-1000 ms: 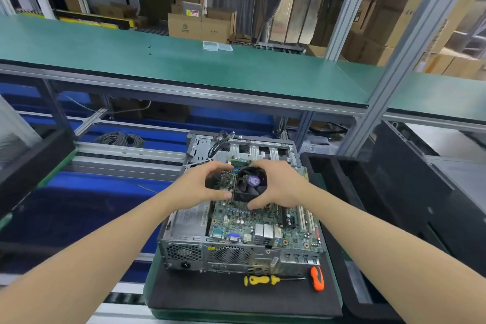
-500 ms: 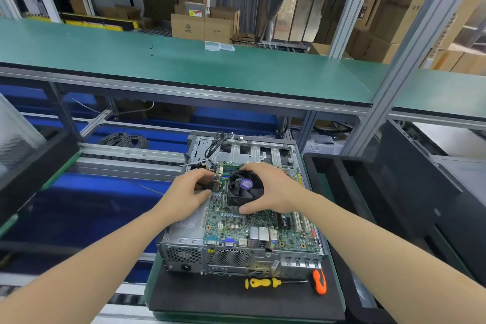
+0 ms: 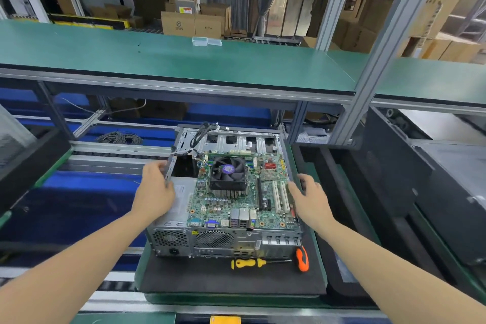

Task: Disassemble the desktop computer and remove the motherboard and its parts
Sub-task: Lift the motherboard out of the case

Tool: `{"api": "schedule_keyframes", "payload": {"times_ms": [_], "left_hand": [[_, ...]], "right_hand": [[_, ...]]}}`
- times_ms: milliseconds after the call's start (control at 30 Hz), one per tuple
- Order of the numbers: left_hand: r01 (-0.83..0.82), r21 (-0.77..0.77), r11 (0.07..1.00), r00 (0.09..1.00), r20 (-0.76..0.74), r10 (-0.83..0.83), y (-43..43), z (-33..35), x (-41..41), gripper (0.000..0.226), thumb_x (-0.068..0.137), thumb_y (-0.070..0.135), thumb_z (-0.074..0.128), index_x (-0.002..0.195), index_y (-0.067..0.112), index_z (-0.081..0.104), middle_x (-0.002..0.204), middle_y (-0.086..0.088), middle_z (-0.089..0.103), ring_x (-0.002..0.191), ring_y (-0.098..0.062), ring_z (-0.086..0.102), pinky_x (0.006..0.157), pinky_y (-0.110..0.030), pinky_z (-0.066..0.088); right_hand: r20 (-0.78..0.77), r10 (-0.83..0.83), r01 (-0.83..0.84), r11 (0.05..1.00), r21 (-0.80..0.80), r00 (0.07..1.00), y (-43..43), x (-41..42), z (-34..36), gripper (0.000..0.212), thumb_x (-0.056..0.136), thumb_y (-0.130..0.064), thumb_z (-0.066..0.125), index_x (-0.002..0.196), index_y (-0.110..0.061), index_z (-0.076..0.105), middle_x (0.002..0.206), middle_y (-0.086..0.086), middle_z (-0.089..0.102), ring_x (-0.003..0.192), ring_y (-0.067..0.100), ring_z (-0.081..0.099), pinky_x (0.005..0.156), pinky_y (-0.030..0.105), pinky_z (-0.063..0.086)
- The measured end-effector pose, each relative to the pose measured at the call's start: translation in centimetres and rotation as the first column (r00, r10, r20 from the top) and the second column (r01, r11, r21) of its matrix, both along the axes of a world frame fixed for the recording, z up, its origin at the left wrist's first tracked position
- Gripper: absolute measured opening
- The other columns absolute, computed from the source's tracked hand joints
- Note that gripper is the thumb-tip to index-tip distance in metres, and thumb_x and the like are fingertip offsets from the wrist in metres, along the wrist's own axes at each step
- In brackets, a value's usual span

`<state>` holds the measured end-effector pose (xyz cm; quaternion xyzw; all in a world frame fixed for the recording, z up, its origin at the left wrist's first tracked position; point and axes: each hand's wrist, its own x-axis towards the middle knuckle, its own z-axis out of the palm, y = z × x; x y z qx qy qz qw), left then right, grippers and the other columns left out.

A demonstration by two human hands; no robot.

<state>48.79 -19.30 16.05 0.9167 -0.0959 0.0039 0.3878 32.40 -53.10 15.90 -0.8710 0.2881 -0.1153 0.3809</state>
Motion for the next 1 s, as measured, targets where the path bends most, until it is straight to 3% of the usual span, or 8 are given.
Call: {"api": "schedule_keyframes", "payload": {"times_ms": [167, 267, 367, 600, 667, 767, 900, 1000], "left_hand": [[0.002, 0.079, 0.997, 0.976, -0.215, 0.015, 1.7, -0.5, -1.3, 0.056, 0.107, 0.045, 0.047, 0.157, 0.024, 0.034, 0.131, -0.004, 0.062, 0.117, -0.033, 0.058, 0.090, -0.042, 0.047], [-0.033, -0.053, 0.998, 0.948, -0.319, 0.014, 2.1, -0.6, -2.0, 0.054, 0.106, 0.053, 0.045, 0.157, 0.041, 0.033, 0.133, 0.007, 0.057, 0.125, -0.029, 0.055, 0.103, -0.047, 0.046], [-0.062, -0.087, 0.994, 0.957, -0.287, 0.035, 2.0, -0.9, -1.8, 0.045, 0.106, 0.049, 0.048, 0.150, 0.046, 0.042, 0.134, 0.006, 0.063, 0.118, -0.026, 0.058, 0.100, -0.047, 0.048], [-0.080, -0.163, 0.983, 0.957, -0.290, 0.030, 0.4, -1.2, 0.4, 0.042, 0.107, 0.044, 0.050, 0.148, 0.045, 0.047, 0.115, 0.011, 0.069, 0.104, -0.023, 0.063, 0.091, -0.046, 0.053], [-0.069, -0.175, 0.982, 0.959, -0.283, 0.017, -0.5, -1.2, 1.7, 0.042, 0.107, 0.043, 0.049, 0.148, 0.045, 0.046, 0.114, 0.002, 0.069, 0.099, -0.027, 0.063, 0.085, -0.046, 0.052], [-0.053, -0.169, 0.984, 0.956, -0.292, 0.001, -1.7, -1.3, 4.0, 0.043, 0.108, 0.043, 0.047, 0.151, 0.038, 0.047, 0.127, -0.015, 0.065, 0.114, -0.041, 0.060, 0.092, -0.053, 0.051], [-0.037, -0.180, 0.983, 0.956, -0.294, -0.018, -3.5, -1.4, 7.2, 0.046, 0.108, 0.043, 0.046, 0.154, 0.038, 0.043, 0.123, -0.010, 0.066, 0.107, -0.033, 0.061, 0.075, -0.039, 0.045], [-0.026, -0.190, 0.981, 0.954, -0.299, -0.033, -4.9, -1.6, 9.6, 0.042, 0.108, 0.043, 0.046, 0.147, 0.029, 0.050, 0.122, -0.020, 0.064, 0.105, -0.040, 0.061, 0.075, -0.045, 0.047]], "right_hand": [[-0.065, -0.089, 0.110, 0.802, 0.588, 0.994, 0.2, -1.2, -1.0, 0.054, 0.106, -0.054, 0.042, 0.156, -0.034, 0.036, 0.145, -0.011, 0.050, 0.131, 0.017, 0.048, 0.108, 0.046, 0.040], [-0.079, -0.080, 0.112, 0.659, 0.743, 0.994, 1.3, -1.4, -1.0, 0.060, 0.100, -0.060, 0.050, 0.156, -0.042, 0.036, 0.157, -0.014, 0.040, 0.144, 0.017, 0.038, 0.121, 0.053, 0.025], [-0.058, -0.081, 0.096, 0.625, 0.775, 0.995, 1.8, -1.4, -0.9, 0.061, 0.100, -0.061, 0.050, 0.156, -0.050, 0.028, 0.166, -0.019, 0.021, 0.153, 0.018, 0.022, 0.123, 0.055, 0.007], [0.017, -0.118, 0.067, 0.669, 0.740, 0.993, 0.4, 1.0, -0.9, 0.057, 0.104, -0.053, 0.049, 0.157, -0.043, 0.032, 0.163, -0.016, 0.031, 0.144, 0.015, 0.033, 0.122, 0.054, 0.013], [0.017, -0.130, 0.077, 0.684, 0.726, 0.991, -0.3, 2.2, -0.7, 0.056, 0.104, -0.053, 0.050, 0.157, -0.042, 0.033, 0.159, -0.014, 0.037, 0.131, 0.013, 0.039, 0.121, 0.052, 0.015], [0.006, -0.142, 0.093, 0.678, 0.729, 0.990, -1.2, 4.0, -0.3, 0.057, 0.103, -0.052, 0.051, 0.157, -0.043, 0.034, 0.162, -0.018, 0.031, 0.145, 0.016, 0.035, 0.122, 0.052, 0.014], [-0.005, -0.163, 0.117, 0.687, 0.718, 0.987, -2.3, 6.5, 0.1, 0.056, 0.103, -0.053, 0.051, 0.156, -0.043, 0.034, 0.162, -0.018, 0.031, 0.141, 0.014, 0.039, 0.121, 0.051, 0.016], [-0.017, -0.181, 0.140, 0.694, 0.706, 0.983, -3.0, 8.3, 0.4, 0.056, 0.103, -0.053, 0.051, 0.156, -0.043, 0.036, 0.161, -0.018, 0.033, 0.135, 0.015, 0.044, 0.116, 0.049, 0.023]]}}
